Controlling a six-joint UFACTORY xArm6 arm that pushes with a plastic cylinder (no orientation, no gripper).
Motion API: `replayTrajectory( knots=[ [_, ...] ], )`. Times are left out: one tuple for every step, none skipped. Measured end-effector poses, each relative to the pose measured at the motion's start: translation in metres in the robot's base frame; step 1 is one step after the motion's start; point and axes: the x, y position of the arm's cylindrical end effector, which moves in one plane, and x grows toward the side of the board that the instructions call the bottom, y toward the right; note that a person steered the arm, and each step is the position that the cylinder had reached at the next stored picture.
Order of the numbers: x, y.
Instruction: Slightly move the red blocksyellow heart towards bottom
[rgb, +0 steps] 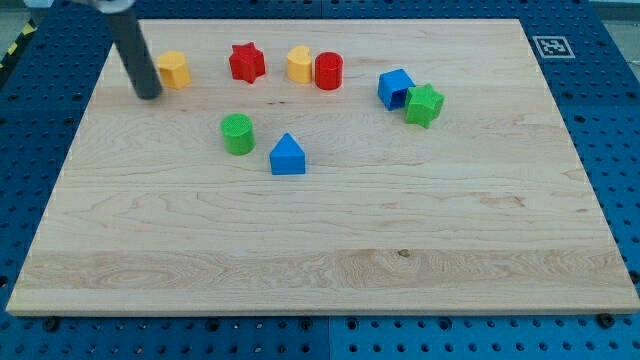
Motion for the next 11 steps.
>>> replayTrajectory(
  knots=[
    [-0.012, -0.010],
    [-0.012, -0.006],
    [-0.012, 0.014],
    [-0.012, 0.032],
    [-0.012, 0.030],
    [-0.022, -0.003],
    [-0.061, -0.032],
    [-0.077, -0.017],
    [-0.077, 0.032],
    [-0.078, 0.083],
    [-0.078, 0.104]
  ],
)
